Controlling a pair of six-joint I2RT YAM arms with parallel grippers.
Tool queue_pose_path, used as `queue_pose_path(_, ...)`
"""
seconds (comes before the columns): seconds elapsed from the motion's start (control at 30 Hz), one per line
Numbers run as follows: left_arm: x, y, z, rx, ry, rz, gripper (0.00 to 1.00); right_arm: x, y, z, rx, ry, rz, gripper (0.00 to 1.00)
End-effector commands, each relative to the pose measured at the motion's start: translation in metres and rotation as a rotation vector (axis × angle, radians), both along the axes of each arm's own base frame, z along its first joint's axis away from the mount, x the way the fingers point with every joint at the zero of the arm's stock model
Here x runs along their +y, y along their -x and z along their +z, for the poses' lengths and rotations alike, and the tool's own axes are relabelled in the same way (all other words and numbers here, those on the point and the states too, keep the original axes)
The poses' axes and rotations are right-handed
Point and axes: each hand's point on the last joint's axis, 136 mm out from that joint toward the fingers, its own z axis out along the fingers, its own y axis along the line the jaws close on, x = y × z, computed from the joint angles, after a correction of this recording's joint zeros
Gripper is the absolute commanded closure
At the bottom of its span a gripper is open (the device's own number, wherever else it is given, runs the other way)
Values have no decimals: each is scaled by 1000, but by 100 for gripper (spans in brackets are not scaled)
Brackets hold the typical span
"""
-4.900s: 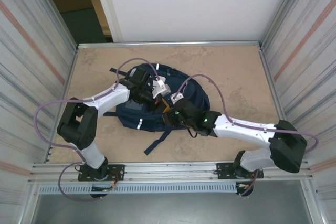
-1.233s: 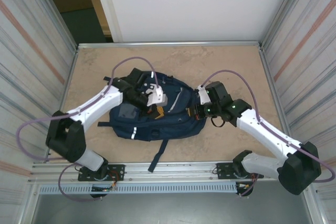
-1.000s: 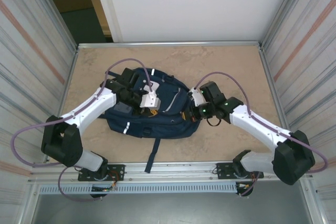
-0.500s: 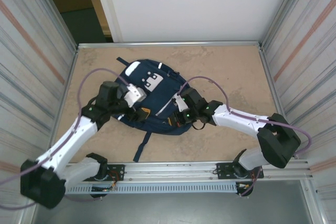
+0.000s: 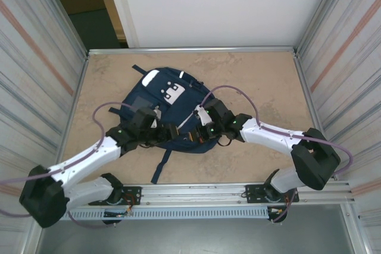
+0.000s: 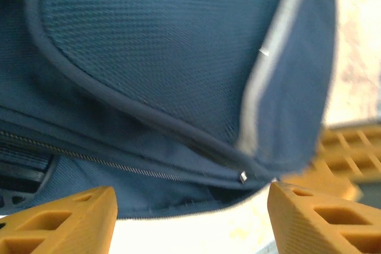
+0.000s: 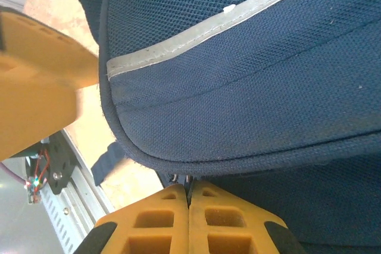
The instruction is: Pack the student bag
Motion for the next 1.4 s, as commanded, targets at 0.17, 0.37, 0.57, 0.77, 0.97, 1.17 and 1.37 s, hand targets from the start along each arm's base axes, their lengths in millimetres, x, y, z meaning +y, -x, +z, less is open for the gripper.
queue_pose_path(0.17, 14, -44, -2, 42, -94, 354, 35, 24, 7, 20, -88, -63, 70, 100)
queue_pose_path(0.37, 12, -50, -3, 11, -144, 408, 69, 20, 5, 10, -119, 34, 52, 100)
queue_pose_path(0.57, 16, -46, -1, -85, -253, 193, 100, -32, -27, -3, -162, 200, -70, 100)
queue_pose_path(0.77, 21, -53, 12, -94, -191, -82, 100, -70, -49, -12, -196, 282, -155, 100)
queue_pose_path(0.97, 20, -71, 18, -92, -106, -307, 100, -61, -51, -12, -185, 238, -138, 100)
queue_pose_path(1.17, 31, -128, 29, -65, -178, -298, 85, -22, -34, -7, -163, 152, -90, 100)
queue_pose_path(1.37, 70, -100, 31, 37, -248, -10, 42, 14, -27, -4, -147, 87, -70, 100)
